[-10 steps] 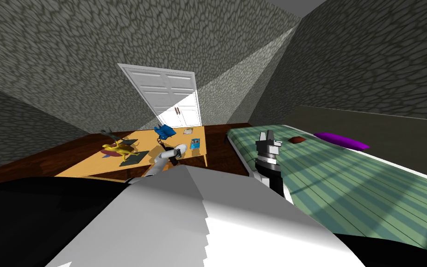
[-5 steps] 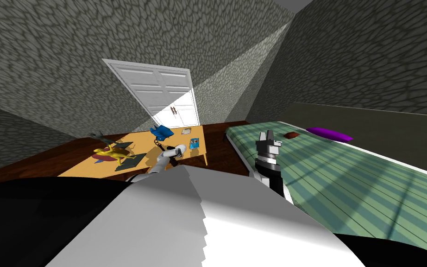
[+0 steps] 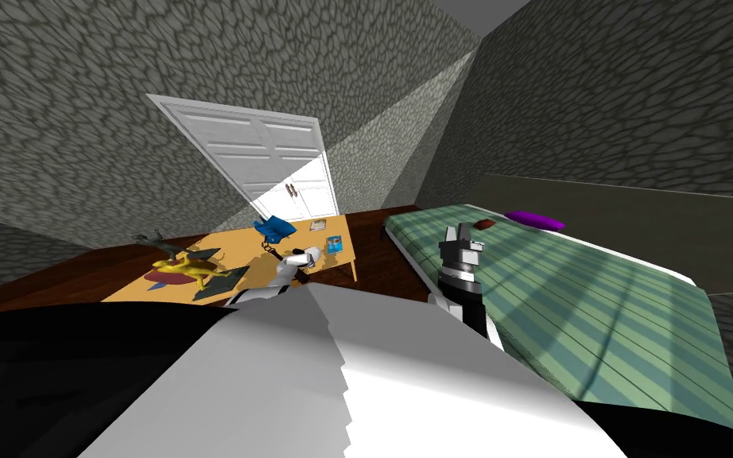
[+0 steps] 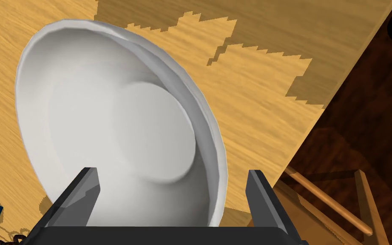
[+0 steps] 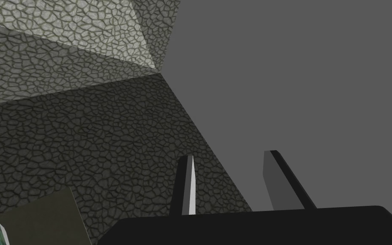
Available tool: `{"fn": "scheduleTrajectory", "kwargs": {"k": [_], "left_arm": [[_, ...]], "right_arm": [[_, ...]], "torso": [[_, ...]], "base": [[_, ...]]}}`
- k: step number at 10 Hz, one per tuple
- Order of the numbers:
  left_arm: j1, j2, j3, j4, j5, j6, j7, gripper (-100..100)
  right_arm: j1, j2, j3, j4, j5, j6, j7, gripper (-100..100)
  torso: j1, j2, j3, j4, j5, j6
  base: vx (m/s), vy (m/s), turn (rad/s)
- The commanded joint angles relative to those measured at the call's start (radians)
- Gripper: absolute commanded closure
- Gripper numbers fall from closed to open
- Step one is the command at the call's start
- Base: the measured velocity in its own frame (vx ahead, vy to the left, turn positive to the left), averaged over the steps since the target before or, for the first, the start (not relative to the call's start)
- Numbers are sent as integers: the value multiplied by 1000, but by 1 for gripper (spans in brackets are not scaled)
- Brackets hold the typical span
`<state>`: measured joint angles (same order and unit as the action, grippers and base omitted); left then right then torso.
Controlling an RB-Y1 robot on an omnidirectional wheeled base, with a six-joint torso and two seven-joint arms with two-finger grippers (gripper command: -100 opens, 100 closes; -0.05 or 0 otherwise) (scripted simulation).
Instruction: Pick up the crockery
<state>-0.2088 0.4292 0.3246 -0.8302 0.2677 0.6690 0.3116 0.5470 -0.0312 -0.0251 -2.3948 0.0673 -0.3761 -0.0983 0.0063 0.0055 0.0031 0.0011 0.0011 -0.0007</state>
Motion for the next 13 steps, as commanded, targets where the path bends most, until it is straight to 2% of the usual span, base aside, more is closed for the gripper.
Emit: {"fn": "scheduleTrajectory", "kwargs": {"k": [1,2,4,5,6,7,8,9,10,13], "left_arm": [[-34,-12,11,44,-50,-7,49,-100],[-34,-12,11,44,-56,-7,49,-100],[-97,-31,29,112,-124,-34,114,-100],[-99,-31,29,128,-138,-34,121,-100],[-132,-40,38,171,-172,-47,156,-100],[-132,-40,38,171,-180,-47,157,-100],[-165,-50,47,213,-220,-60,193,-100],[-149,-46,42,188,-201,-48,174,-100],[-152,-47,43,192,-205,-50,180,100],[-151,-47,43,191,-204,-49,179,100]], "right_arm": [[0,0,0,0,0,0,0,0],[0,0,0,0,0,0,0,0],[0,0,0,0,0,0,0,0],[0,0,0,0,0,0,0,0],[0,0,0,0,0,0,0,0],[0,0,0,0,0,0,0,0],[0,0,0,0,0,0,0,0],[0,0,0,0,0,0,0,0],[0,0,0,0,0,0,0,0],[0,0,0,0,0,0,0,0]], "torso": [[0,0,0,0,0,0],[-1,0,0,0,0,1],[-1,-1,-1,0,0,1],[0,0,0,0,0,1],[0,0,0,0,0,0],[0,0,0,0,0,1],[-1,-1,0,0,0,0],[-2,0,0,0,0,1],[-3,-3,-1,0,-1,0],[-4,-7,-4,-1,-1,0]], "base": [[-99,63,-89],[-80,47,-87],[-99,71,-210],[-105,68,-79],[-108,76,-105],[-93,61,-103],[-109,35,-169],[-54,15,-46],[-9,3,8],[-2,-1,-1]]}}
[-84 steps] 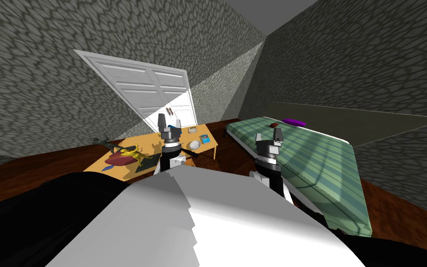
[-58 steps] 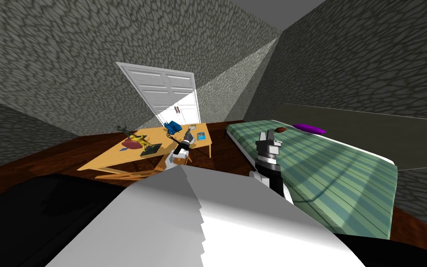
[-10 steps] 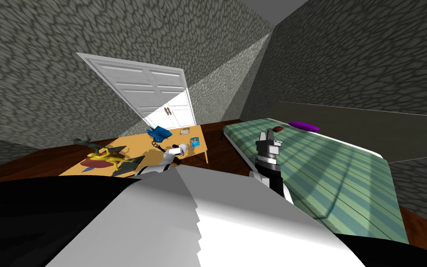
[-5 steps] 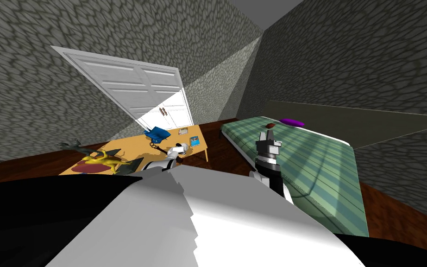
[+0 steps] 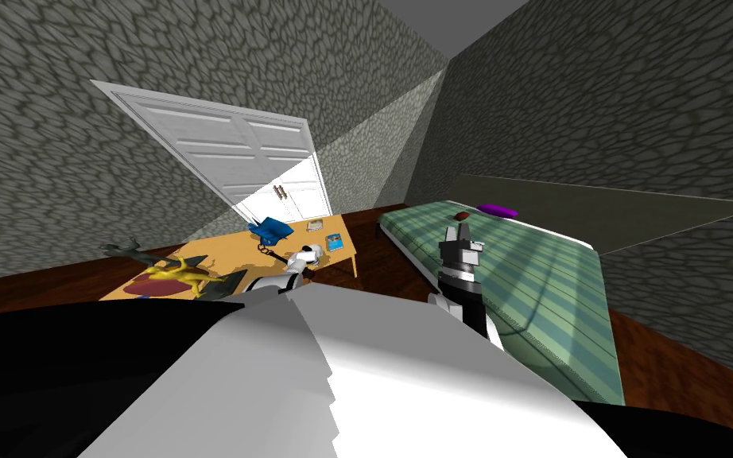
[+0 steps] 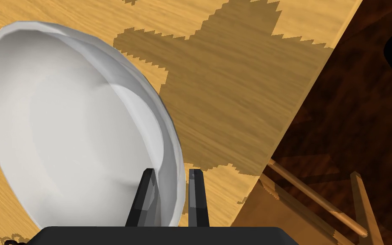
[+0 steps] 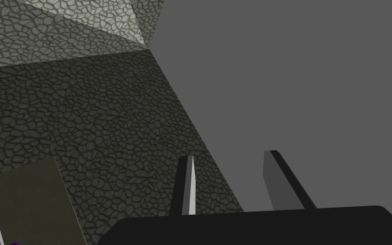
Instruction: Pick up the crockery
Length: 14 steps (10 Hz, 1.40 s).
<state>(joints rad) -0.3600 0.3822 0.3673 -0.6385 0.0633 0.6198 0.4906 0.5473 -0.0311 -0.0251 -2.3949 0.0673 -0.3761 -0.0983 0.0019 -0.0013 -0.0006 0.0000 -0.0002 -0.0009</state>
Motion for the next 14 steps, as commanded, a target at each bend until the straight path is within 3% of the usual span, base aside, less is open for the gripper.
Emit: {"fn": "scheduleTrajectory", "kwargs": {"k": [1,2,3,4,5,6,8,9,10,11,12,13,14], "left_arm": [[0,0,0,0,0,0,0,100],[0,0,0,0,0,0,0,0],[50,16,-14,-50,50,16,-50,100],[52,16,-14,-63,66,16,-58,100],[85,25,-23,-106,104,29,-94,100],[85,25,-23,-106,108,29,-94,100],[151,44,-40,-173,179,55,-160,100],[151,44,-40,-190,190,55,-165,100],[183,54,-49,-215,230,68,-201,100],[183,54,-49,-232,232,68,-201,100],[216,63,-58,-260,273,81,-237,100],[216,63,-58,-275,273,81,-237,100],[249,73,-67,-313,315,94,-273,100]], "right_arm": [[0,0,0,0,0,0,0,0],[0,0,0,0,0,0,0,0],[0,0,0,0,0,0,0,0],[1,0,0,0,0,0,0,0],[0,0,0,0,0,0,0,0],[0,0,0,0,0,0,0,0],[0,0,0,0,0,0,0,0],[0,0,0,0,0,0,0,0],[0,0,0,0,0,0,0,0],[0,0,0,0,0,0,0,0],[0,0,0,0,0,0,0,0],[0,0,0,0,0,0,0,0],[0,0,0,0,0,0,0,0]], "torso": [[0,0,0,0,0,0],[0,0,0,0,0,0],[0,0,0,0,0,0],[-3,-5,-2,-1,-2,-4],[-6,-8,-4,-1,-2,0],[-7,-9,-4,-1,-2,0],[-5,-4,-2,0,-2,-1],[-5,-5,-2,0,-3,-2],[-6,-5,-2,1,-3,0],[-6,-4,-2,1,-3,-1],[-6,-3,-1,2,-4,1],[-7,-4,-1,1,-4,-1],[-7,-3,-1,2,-4,0]], "base": [[0,0,0],[0,0,0],[131,-57,301],[166,-89,217],[148,-90,160],[89,-58,57],[99,-59,175],[94,-64,128],[95,-61,123],[75,-60,72],[106,-72,136],[80,-60,102],[82,-64,118]]}}
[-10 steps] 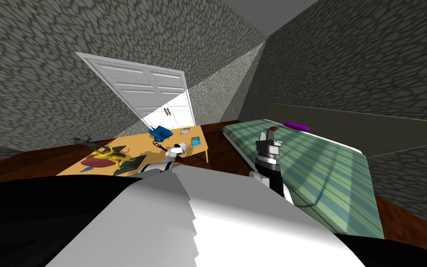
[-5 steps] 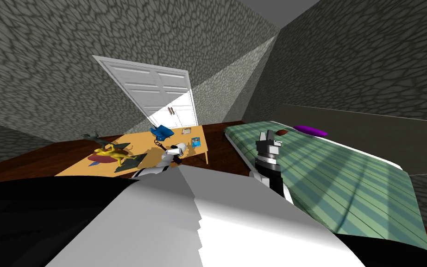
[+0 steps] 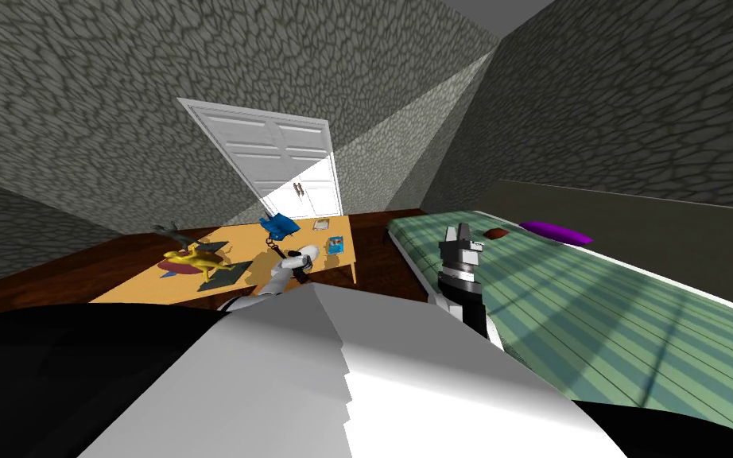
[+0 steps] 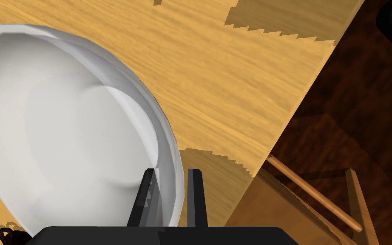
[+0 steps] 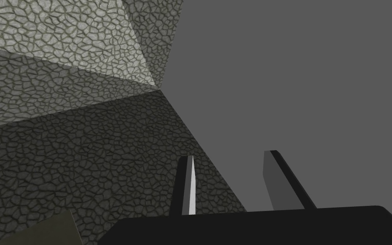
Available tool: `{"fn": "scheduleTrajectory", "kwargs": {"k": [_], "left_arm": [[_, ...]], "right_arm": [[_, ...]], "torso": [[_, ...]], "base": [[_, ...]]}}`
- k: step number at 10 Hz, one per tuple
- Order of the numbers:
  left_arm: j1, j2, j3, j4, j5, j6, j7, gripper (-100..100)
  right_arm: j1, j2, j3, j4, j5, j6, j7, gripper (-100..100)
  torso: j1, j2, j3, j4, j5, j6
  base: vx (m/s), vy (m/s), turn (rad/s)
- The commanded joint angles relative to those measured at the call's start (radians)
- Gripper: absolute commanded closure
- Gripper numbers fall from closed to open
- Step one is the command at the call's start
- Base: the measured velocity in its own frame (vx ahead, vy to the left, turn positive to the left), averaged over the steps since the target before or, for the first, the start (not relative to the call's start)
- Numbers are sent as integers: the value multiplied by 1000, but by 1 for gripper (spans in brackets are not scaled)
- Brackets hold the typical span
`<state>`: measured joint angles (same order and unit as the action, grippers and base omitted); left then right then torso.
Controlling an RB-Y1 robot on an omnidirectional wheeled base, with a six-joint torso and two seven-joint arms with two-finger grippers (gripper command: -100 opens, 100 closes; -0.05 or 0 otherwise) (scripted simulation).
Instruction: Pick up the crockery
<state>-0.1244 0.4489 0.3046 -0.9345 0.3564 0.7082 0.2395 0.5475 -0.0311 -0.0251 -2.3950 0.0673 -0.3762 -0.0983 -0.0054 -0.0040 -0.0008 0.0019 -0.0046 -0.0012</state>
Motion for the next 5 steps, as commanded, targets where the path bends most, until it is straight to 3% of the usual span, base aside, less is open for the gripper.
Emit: {"fn": "scheduleTrajectory", "kwargs": {"k": [1,2,3,4,5], "left_arm": [[47,15,-14,-50,50,19,-50,100],[47,15,-14,-63,63,19,-58,100],[79,25,-23,-106,99,32,-94,100],[63,19,-18,-82,78,25,-70,100],[66,20,-19,-85,81,27,-77,0]], "right_arm": [[0,0,0,0,0,0,0,0],[0,0,0,0,0,0,0,0],[0,0,0,0,0,0,0,0],[0,0,0,0,0,0,0,0],[0,0,0,0,0,0,0,0]], "torso": [[0,0,0,0,0,0],[-1,-1,-1,-1,-1,-1],[-2,-1,0,0,-1,1],[-4,-1,0,0,-1,1],[-1,2,1,1,-1,2]], "base": [[119,-86,243],[91,-90,124],[92,-104,125],[44,-54,42],[7,-10,-6]]}}
